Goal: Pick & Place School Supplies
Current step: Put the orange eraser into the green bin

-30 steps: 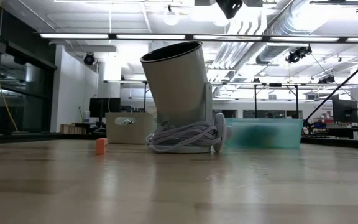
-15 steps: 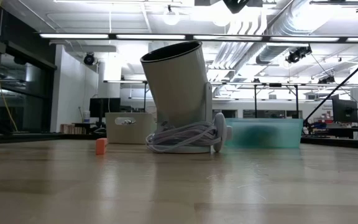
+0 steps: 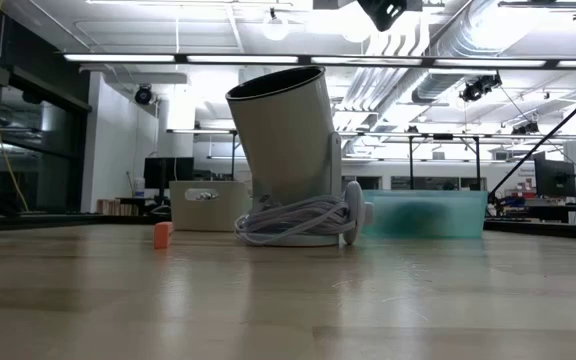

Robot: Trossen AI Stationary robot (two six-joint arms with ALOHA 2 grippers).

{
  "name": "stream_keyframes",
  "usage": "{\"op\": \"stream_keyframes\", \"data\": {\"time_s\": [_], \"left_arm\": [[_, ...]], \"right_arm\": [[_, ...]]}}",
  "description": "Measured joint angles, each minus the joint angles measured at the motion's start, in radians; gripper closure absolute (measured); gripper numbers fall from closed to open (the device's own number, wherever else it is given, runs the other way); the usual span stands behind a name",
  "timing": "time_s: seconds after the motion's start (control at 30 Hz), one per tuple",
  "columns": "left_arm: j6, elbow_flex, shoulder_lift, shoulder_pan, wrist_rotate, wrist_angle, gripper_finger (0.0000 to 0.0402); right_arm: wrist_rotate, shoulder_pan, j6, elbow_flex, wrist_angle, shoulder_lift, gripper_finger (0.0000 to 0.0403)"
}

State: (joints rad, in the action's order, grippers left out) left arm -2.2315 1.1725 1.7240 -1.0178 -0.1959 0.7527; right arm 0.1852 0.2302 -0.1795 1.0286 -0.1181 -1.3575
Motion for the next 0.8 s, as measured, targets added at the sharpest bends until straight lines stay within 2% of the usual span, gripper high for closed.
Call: {"op": "stream_keyframes", "data": {"time_s": [0.27,0.8], "left_arm": [[-0.030,0.000,0.047,-0.007,0.005,-0.031,0.0280],[-0.036,0.000,0.060,-0.003,-0.005,-0.040,0.0280]], "right_arm": [[0.000,0.000,0.000,0.000,0.000,0.000,0.0275],[-0.003,0.034,-0.011,0.000,-0.005,0.000,0.0275]]}}
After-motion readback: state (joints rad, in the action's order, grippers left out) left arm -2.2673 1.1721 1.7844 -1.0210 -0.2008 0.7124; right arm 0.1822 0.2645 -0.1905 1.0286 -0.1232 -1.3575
